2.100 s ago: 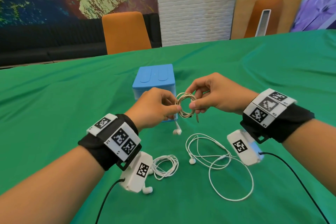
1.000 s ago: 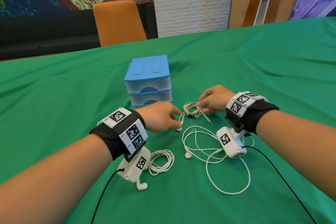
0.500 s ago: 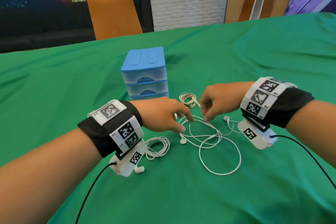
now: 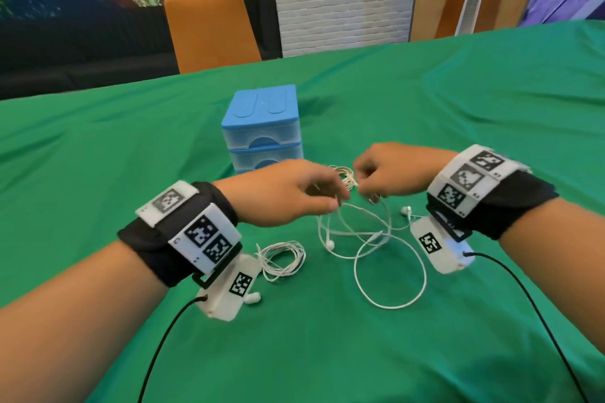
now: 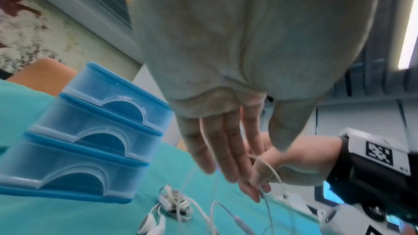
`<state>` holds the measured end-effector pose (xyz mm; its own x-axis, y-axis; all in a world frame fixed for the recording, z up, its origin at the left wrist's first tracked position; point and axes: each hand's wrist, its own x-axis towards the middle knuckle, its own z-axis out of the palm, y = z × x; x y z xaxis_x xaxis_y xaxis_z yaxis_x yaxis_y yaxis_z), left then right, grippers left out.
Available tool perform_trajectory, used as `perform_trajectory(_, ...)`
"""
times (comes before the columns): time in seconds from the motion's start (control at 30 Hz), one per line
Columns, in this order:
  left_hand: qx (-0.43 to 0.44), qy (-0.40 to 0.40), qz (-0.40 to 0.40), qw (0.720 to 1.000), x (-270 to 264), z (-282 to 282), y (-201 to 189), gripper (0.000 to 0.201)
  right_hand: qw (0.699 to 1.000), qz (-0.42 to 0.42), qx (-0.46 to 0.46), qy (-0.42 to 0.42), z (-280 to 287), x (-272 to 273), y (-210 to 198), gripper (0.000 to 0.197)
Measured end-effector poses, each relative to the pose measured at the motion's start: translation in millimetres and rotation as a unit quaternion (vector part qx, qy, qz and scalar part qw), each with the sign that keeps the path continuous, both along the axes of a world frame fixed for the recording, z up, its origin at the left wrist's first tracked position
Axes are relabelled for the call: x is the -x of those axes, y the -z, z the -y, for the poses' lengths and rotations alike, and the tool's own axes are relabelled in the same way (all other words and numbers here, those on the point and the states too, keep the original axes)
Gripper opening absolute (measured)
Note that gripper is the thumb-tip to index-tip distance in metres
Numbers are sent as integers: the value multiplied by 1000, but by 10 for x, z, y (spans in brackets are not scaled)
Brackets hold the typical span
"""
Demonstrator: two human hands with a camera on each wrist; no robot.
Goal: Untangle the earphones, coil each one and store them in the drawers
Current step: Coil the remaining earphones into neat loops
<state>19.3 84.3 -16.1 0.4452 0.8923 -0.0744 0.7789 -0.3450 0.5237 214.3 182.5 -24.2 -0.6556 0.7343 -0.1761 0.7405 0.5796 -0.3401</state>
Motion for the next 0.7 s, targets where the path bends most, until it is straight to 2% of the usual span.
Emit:
perform_trajectory(0.07, -43, -34, 152, 987, 25, 67, -27, 22, 994, -112, 18, -2, 24, -61, -112, 11)
perform_trajectory(0.13, -110, -91, 245, 959, 35, 103, -59, 26, 979, -202, 33, -16, 96, -95, -197, 10)
perform_trajectory(0.2, -166, -136, 253, 943, 41, 111, -82, 33, 962, -266, 41, -36, 197, -95, -268, 8)
perform_trajectory(0.3, -133, -129, 209, 960, 13, 134, -73, 37, 934, -348, 38, -70, 331, -65, -380, 8)
perform_trajectory(0.4, -115, -96, 215, 965, -46, 187, -41, 17, 912, -402, 23, -77, 394, -48, -490, 14)
perform_trajectory(0.47, -110, -95, 284, 948, -34, 226, -68, 25, 902, -426, 24, -69, 395, -86, -559, 15)
perform_trajectory(0.6, -116, -151, 422, 886, 97, 304, -219, 34, 892, -451, 7, -20, 313, -231, -609, 17)
perform_trajectory(0.67, -124, -168, 451, 868, 139, 303, -253, 34, 879, -475, -19, 17, 250, -280, -620, 18)
perform_trajectory(0.7, -125, -169, 451, 867, 135, 301, -252, 34, 870, -490, -36, 32, 239, -291, -642, 19)
